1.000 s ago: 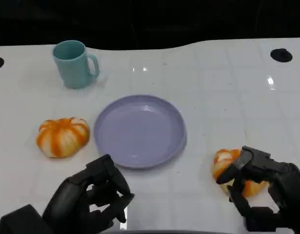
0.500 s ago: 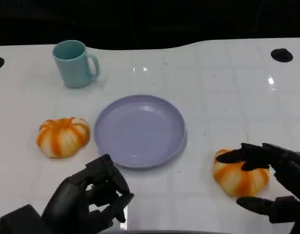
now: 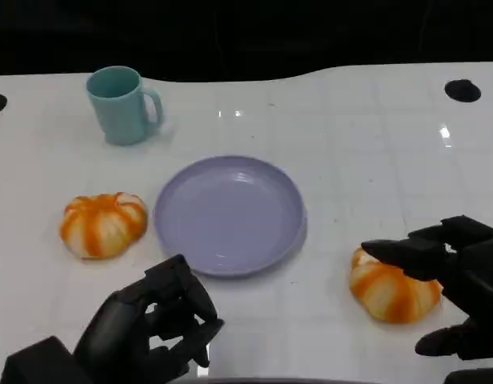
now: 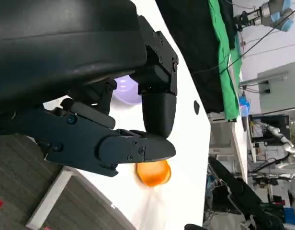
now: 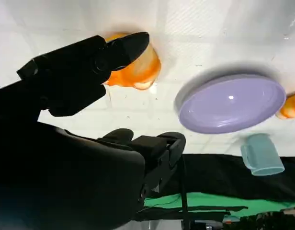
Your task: Grasp the bread from the table and place it into the plate.
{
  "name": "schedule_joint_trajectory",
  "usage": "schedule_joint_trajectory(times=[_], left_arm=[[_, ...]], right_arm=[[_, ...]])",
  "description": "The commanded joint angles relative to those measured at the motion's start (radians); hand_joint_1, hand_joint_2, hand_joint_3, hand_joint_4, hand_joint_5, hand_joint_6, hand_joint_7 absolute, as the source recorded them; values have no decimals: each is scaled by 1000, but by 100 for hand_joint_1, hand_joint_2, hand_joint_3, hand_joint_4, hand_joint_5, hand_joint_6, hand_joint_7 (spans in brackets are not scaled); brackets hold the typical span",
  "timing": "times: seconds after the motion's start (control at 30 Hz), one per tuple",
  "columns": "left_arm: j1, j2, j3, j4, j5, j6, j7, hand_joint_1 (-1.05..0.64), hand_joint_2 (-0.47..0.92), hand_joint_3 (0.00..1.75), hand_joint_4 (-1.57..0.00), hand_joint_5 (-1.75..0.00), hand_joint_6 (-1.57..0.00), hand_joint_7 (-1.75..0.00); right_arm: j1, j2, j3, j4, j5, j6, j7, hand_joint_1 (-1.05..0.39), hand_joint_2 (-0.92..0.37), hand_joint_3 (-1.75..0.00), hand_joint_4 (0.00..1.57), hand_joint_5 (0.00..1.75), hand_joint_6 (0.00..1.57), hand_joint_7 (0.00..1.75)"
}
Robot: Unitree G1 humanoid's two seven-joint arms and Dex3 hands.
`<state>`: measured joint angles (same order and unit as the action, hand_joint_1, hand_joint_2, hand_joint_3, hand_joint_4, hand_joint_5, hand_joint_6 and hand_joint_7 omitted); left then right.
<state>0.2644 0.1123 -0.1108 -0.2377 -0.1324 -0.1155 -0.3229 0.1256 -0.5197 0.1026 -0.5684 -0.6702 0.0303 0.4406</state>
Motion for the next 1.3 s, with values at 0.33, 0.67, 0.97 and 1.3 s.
schedule_joint_trajectory(times=[0.33,0.67,0.97,1.3], left_arm=[[10,-7,-2,-15,9,-1,11,-56,92,40,-69,-175,-47,-175],[18,-8,-3,-30,14,5,14,-57,92,40,-70,-175,-48,-175],[33,-9,-8,-58,12,18,20,-57,92,40,-69,-175,-47,-174],[42,-9,-15,-81,14,33,28,-54,92,41,-65,-175,-44,-175]], right_arm=[[-164,23,127,264,-167,1,-66,-42,-77,-1,13,48,42,3],[-283,58,209,499,-203,37,-80,-45,-86,-1,23,31,45,1],[-372,113,272,689,-207,81,-129,-46,-92,-2,38,26,55,3],[-488,236,245,936,-136,104,-353,-33,-92,-8,73,41,85,12]])
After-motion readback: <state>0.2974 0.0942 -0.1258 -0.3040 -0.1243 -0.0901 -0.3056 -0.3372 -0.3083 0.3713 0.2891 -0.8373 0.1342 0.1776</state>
